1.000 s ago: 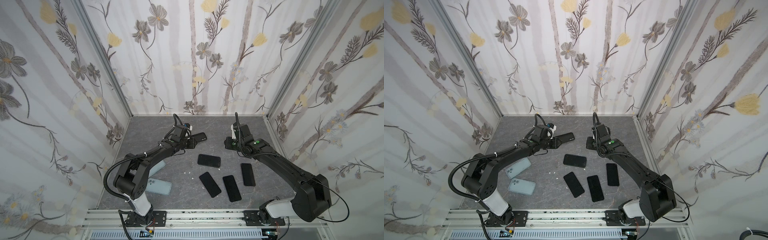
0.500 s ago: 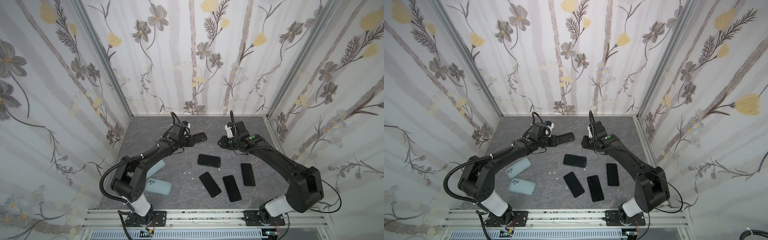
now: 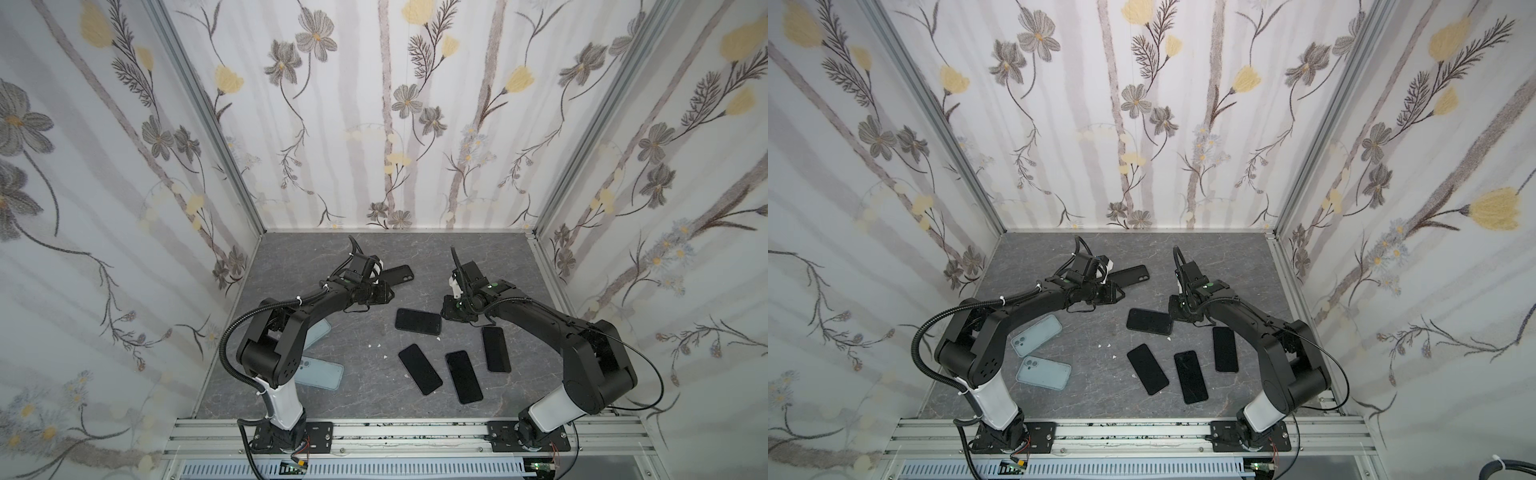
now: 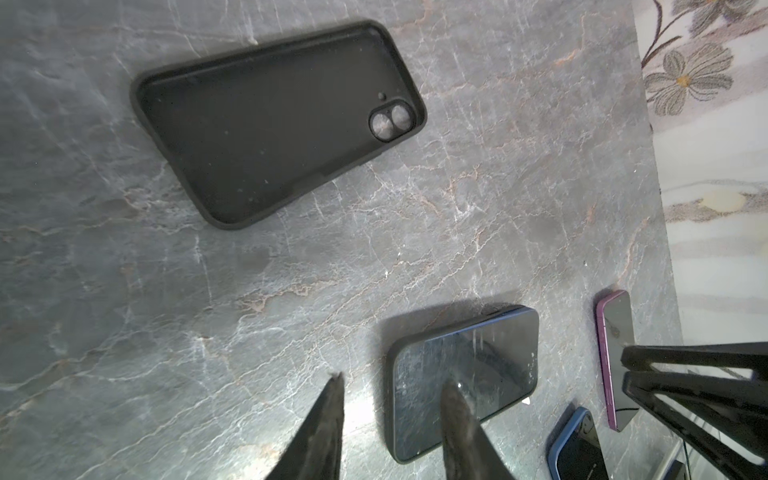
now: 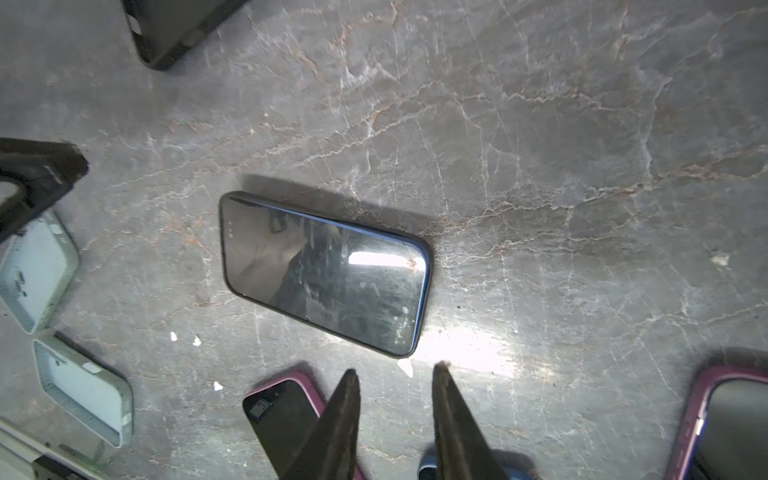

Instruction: Put the phone into the phone case

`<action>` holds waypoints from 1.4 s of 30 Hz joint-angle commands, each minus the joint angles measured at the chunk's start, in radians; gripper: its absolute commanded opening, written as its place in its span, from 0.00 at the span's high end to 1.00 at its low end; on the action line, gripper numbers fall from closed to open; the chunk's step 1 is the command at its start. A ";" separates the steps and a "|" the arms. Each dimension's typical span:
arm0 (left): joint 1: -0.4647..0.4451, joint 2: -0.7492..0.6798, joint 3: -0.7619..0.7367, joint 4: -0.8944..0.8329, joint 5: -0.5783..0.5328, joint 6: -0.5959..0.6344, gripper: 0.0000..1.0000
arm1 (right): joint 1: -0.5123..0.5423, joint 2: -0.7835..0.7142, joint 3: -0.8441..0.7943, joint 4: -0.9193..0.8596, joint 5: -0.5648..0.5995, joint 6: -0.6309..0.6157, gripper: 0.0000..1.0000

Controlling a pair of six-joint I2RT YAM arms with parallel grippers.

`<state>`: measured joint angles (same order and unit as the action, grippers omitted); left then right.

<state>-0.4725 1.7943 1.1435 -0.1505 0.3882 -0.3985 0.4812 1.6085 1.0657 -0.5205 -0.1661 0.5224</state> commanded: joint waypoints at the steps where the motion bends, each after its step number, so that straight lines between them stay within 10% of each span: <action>1: 0.001 0.027 0.014 0.013 0.059 -0.026 0.62 | -0.002 0.062 0.012 0.053 -0.017 -0.003 0.73; 42: -0.091 0.152 0.030 -0.009 0.096 -0.060 0.75 | 0.044 0.323 0.079 -0.070 0.174 -0.033 0.87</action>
<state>-0.5629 1.9438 1.1671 -0.1463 0.4973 -0.4526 0.5110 1.8721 1.1652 -0.5163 -0.0830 0.5034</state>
